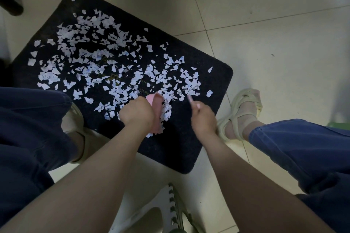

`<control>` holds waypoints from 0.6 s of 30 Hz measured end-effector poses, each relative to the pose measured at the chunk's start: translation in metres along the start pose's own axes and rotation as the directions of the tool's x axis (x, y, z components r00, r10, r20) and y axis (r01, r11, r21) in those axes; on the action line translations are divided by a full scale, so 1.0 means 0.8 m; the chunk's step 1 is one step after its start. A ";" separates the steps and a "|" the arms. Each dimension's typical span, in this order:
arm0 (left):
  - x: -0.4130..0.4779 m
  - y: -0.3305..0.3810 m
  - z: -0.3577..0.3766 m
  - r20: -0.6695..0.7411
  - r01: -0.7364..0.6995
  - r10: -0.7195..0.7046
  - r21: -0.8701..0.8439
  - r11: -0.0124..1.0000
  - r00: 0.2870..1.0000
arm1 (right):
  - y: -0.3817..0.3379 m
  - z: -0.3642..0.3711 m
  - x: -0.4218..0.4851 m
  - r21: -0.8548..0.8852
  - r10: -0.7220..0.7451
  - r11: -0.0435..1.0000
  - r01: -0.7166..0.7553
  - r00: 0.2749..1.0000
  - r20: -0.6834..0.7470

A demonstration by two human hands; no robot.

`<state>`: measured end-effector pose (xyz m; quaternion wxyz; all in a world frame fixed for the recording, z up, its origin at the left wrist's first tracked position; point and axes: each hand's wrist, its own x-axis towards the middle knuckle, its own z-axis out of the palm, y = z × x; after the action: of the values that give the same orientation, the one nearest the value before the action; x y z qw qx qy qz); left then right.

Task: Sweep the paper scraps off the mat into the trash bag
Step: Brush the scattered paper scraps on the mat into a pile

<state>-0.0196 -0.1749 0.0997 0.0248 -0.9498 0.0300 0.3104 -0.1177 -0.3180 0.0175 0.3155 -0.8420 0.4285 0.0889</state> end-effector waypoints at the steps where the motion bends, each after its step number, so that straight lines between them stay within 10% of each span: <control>1: -0.001 0.001 0.000 -0.002 -0.003 0.003 0.001 1.000 1.000 | -0.008 0.005 -0.009 -0.016 -0.097 0.995 0.098 0.994 0.059; 5: -0.003 0.003 -0.003 -0.001 0.004 -0.004 0.003 1.000 1.000 | -0.027 0.001 -0.024 -0.007 -0.225 0.974 0.225 0.973 0.060; 11: 0.002 0.001 0.001 0.005 0.013 -0.013 -0.005 1.000 1.000 | -0.008 -0.034 0.011 -0.099 0.056 0.990 -0.100 0.927 -0.372; 15: 0.003 0.001 0.003 -0.002 0.012 -0.012 -0.003 1.000 1.000 | 0.023 -0.042 0.039 -0.060 0.298 0.946 -0.319 0.927 -0.228; 18: 0.005 0.002 0.004 0.006 0.006 -0.006 0.012 1.000 1.000 | 0.021 -0.024 0.028 0.027 0.095 0.995 -0.092 0.990 -0.101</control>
<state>-0.0184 -0.1767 0.0951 0.0315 -0.9488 0.0289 0.3128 -0.1191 -0.3517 0.0153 0.2980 -0.8209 0.4839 0.0559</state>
